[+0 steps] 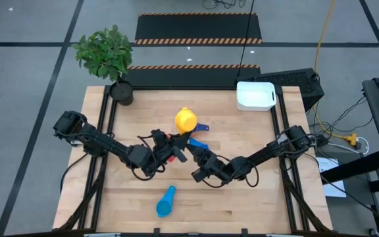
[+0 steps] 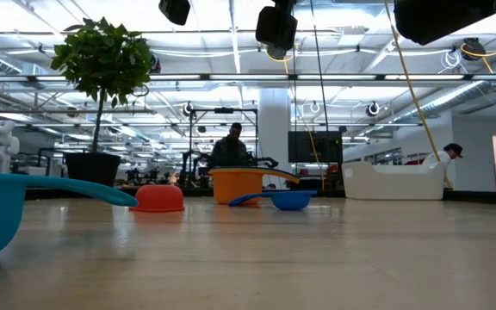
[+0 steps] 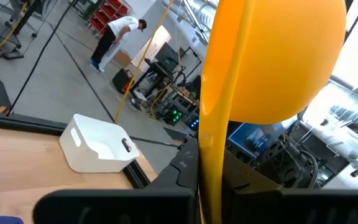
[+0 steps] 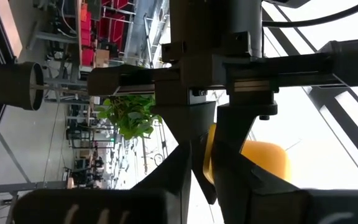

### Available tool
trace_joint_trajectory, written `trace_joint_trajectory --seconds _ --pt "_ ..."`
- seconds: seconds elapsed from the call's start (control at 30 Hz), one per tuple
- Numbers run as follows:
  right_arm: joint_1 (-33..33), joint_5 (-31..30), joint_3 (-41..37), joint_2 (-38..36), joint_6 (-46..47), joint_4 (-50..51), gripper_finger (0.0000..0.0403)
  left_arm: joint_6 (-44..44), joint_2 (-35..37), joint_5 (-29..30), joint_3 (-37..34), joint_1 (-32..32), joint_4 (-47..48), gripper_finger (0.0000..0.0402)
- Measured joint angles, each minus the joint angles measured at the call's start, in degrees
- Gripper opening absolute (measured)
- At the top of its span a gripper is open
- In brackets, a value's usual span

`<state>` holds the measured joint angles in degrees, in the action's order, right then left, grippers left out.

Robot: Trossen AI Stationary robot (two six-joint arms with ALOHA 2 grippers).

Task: Nest measuring cups in basket
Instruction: Stack the yellow measuring cup into the dark blue measuring cup

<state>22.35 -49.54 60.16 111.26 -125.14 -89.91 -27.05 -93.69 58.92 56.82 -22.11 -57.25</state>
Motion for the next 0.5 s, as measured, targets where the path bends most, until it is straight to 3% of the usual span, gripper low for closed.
trace_joint_trajectory --seconds 0.37,0.5 --pt "0.0 -0.2 0.0 0.0 0.0 0.0 0.0049 0.3 0.0 -0.7 0.0 0.0 0.1 0.0015" --pt "0.0 -1.2 0.0 -0.1 -0.1 -0.1 0.0027 0.8 0.0 -1.9 0.0 0.1 0.2 0.0007"
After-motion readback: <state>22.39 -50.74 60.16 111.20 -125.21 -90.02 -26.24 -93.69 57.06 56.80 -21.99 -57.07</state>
